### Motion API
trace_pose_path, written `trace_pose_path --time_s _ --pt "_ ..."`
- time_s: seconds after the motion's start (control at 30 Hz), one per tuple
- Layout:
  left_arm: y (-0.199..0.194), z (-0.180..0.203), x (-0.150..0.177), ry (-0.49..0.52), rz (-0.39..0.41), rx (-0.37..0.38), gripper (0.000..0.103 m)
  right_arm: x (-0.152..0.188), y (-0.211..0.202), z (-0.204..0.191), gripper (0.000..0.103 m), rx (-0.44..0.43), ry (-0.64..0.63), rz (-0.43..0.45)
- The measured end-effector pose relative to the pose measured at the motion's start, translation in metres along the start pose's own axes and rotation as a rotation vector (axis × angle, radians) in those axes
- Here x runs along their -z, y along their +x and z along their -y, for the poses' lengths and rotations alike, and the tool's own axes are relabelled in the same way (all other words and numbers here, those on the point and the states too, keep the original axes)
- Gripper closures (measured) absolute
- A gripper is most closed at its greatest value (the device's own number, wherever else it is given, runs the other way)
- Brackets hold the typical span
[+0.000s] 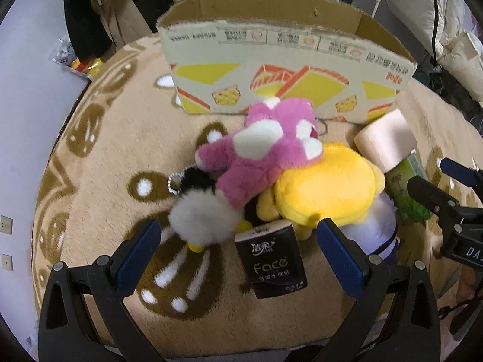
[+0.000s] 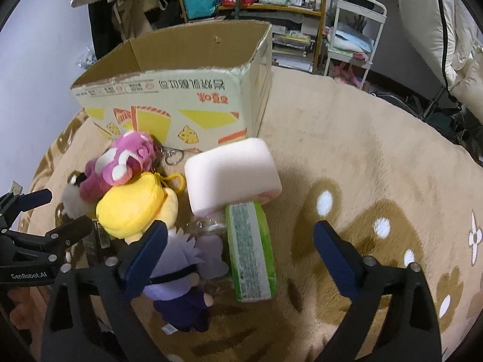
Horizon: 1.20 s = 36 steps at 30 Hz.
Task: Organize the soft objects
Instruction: 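Lower left tool onto black Face tissue pack while right tool lowers onto green tissue pack, then lift black tissue pack with left tool while right tool lifts green pack toward box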
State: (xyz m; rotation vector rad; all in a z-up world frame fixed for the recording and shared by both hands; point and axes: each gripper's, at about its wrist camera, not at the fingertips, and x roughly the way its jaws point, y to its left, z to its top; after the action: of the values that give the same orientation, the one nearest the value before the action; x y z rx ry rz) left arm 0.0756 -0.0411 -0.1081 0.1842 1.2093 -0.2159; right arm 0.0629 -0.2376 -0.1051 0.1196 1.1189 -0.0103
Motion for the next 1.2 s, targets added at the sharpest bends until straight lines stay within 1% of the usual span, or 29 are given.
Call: trace_pose_path --time_s 0.03,0.1,0.13,0.17,0.2,0.27,0.33,0.37,0.47,0.5,0.53,0.6,0.67,0.73,0.77,0.83,0.9,0.97,1.2 --pt "0.002 0.000 0.000 0.002 -0.008 -0.003 0.001 0.000 0.001 0.001 0.005 -0.003 0.002 -0.005" --pt "0.005 0.001 0.001 0.003 -0.023 -0.001 0.001 0.001 0.004 0.003 0.017 -0.017 0.011 -0.023" --pt "0.006 0.000 0.001 0.001 -0.029 0.003 0.002 0.000 0.005 0.004 0.019 -0.023 0.016 -0.033" --pt "0.007 0.000 0.001 -0.002 -0.035 0.005 0.002 0.001 0.007 0.006 0.024 -0.033 0.021 -0.044" --pt "0.009 -0.001 0.001 -0.006 -0.044 0.006 0.002 0.001 0.009 0.007 0.032 -0.044 0.025 -0.053" --pt "0.011 0.000 0.002 -0.010 -0.061 0.009 0.002 0.001 0.011 0.008 0.041 -0.044 0.030 -0.067" --pt "0.013 0.000 0.003 -0.011 -0.075 0.017 0.002 0.002 0.013 0.009 0.045 -0.037 0.036 -0.077" --pt "0.014 0.000 0.004 -0.011 -0.083 0.022 0.002 0.002 0.014 0.009 0.050 -0.037 0.037 -0.080" --pt "0.017 0.002 0.005 -0.008 -0.099 0.039 0.003 0.003 0.015 0.010 0.055 -0.034 0.041 -0.085" --pt "0.018 0.003 0.005 -0.007 -0.105 0.049 0.004 0.003 0.015 0.010 0.060 -0.037 0.042 -0.086" --pt "0.019 0.003 0.006 -0.005 -0.112 0.062 0.007 0.003 0.016 0.010 0.062 -0.036 0.042 -0.090" --pt "0.022 0.006 0.008 -0.002 -0.130 0.089 0.012 0.003 0.019 0.011 0.064 -0.032 0.042 -0.101" --pt "0.025 0.008 0.009 -0.002 -0.153 0.107 0.015 0.002 0.021 0.011 0.067 -0.028 0.038 -0.110" --pt "0.031 0.006 0.008 -0.010 -0.171 0.123 0.025 0.002 0.022 0.010 0.067 -0.028 0.035 -0.109" --pt "0.033 0.006 0.008 -0.014 -0.179 0.127 0.028 0.002 0.022 0.010 0.068 -0.028 0.033 -0.109" --pt "0.038 0.005 0.008 -0.023 -0.193 0.127 0.041 0.003 0.023 0.010 0.068 -0.025 0.029 -0.107" --pt "0.041 0.004 0.007 -0.034 -0.207 0.135 0.050 0.004 0.021 0.008 0.069 -0.024 0.023 -0.105" --pt "0.043 0.004 0.007 -0.039 -0.205 0.129 0.050 0.004 0.021 0.008 0.070 -0.024 0.018 -0.103" --pt "0.038 0.009 0.009 -0.036 -0.152 0.101 0.051 0.005 0.016 0.005 0.072 -0.043 0.021 -0.086"
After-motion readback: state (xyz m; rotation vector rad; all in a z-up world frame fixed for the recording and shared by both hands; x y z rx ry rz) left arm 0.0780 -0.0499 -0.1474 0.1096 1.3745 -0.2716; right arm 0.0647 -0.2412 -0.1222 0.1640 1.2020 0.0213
